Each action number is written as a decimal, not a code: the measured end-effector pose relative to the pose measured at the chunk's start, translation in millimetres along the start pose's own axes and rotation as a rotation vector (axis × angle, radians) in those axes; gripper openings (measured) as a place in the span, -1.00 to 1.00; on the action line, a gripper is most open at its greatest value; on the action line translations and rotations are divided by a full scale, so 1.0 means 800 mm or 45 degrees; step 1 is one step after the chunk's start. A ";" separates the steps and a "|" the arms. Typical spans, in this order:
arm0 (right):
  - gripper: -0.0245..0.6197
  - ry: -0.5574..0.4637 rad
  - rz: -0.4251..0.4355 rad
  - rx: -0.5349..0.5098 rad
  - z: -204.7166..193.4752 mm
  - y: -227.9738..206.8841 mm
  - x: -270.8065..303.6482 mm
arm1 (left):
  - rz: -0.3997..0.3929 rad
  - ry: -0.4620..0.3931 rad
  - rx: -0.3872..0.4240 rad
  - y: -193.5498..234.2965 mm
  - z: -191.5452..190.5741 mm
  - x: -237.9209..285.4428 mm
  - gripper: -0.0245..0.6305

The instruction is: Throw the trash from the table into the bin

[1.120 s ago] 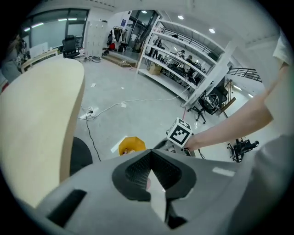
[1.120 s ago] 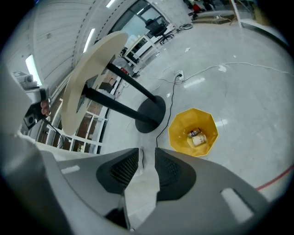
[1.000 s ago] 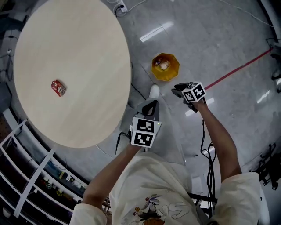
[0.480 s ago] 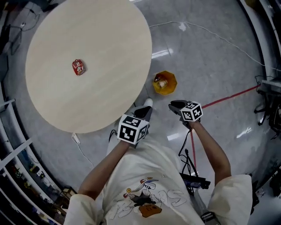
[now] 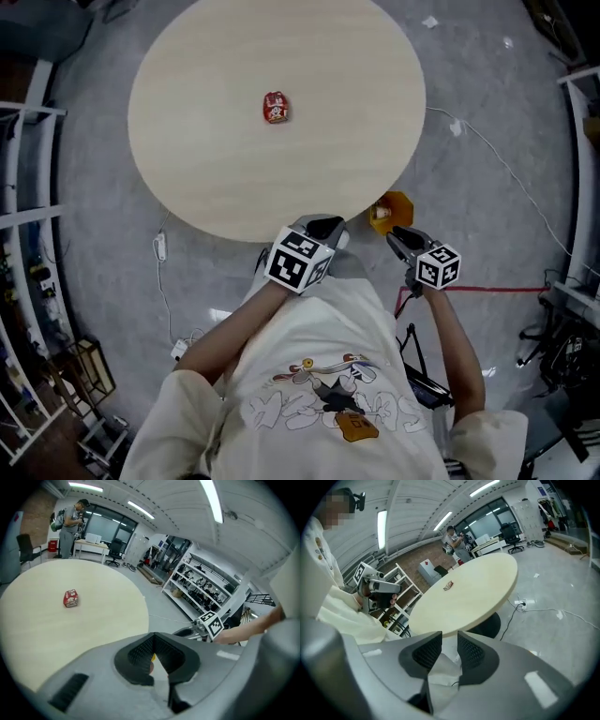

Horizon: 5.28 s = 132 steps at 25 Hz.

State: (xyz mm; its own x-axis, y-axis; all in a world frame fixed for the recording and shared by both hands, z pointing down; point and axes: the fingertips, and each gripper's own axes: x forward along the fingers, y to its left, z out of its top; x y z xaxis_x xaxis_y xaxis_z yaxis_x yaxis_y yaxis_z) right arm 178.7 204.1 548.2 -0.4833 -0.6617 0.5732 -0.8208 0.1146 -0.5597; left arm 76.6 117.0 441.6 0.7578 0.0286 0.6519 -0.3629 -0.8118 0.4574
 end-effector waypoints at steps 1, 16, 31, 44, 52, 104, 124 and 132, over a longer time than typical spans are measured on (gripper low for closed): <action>-0.60 0.000 0.016 -0.027 0.013 0.007 0.006 | 0.022 -0.025 -0.012 0.011 0.002 -0.010 -0.91; -0.58 0.050 -0.025 -0.022 0.132 0.073 0.117 | 0.207 -0.332 -0.332 0.146 -0.016 -0.165 -0.91; -0.43 0.026 -0.140 -0.028 0.234 0.119 0.246 | 0.186 -0.451 -0.344 0.244 0.004 -0.252 -0.91; -0.24 0.090 -0.305 -0.029 0.296 0.106 0.346 | 0.255 -0.474 -0.430 0.332 -0.012 -0.322 -0.91; -0.14 0.164 -0.462 -0.008 0.333 0.059 0.401 | 0.282 -0.481 -0.532 0.381 -0.019 -0.338 -0.91; -0.73 0.047 -0.496 0.072 0.233 0.126 0.253 | -0.022 -0.299 -0.307 0.290 0.006 -0.240 -0.92; -0.74 -0.144 -0.618 0.389 0.109 0.036 0.082 | -0.188 -0.022 -0.066 0.155 0.000 -0.125 -0.92; -0.74 -0.207 -0.668 0.509 0.067 -0.005 0.016 | -0.225 0.075 -0.007 0.105 -0.008 -0.082 -0.91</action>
State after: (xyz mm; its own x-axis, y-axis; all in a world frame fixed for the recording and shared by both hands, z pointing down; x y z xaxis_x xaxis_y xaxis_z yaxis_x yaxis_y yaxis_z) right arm 192.0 155.2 525.4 0.0254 -0.6614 0.7496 -0.7431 -0.5141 -0.4284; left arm -6.8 50.6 441.4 0.7768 0.2051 0.5954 -0.2297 -0.7880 0.5712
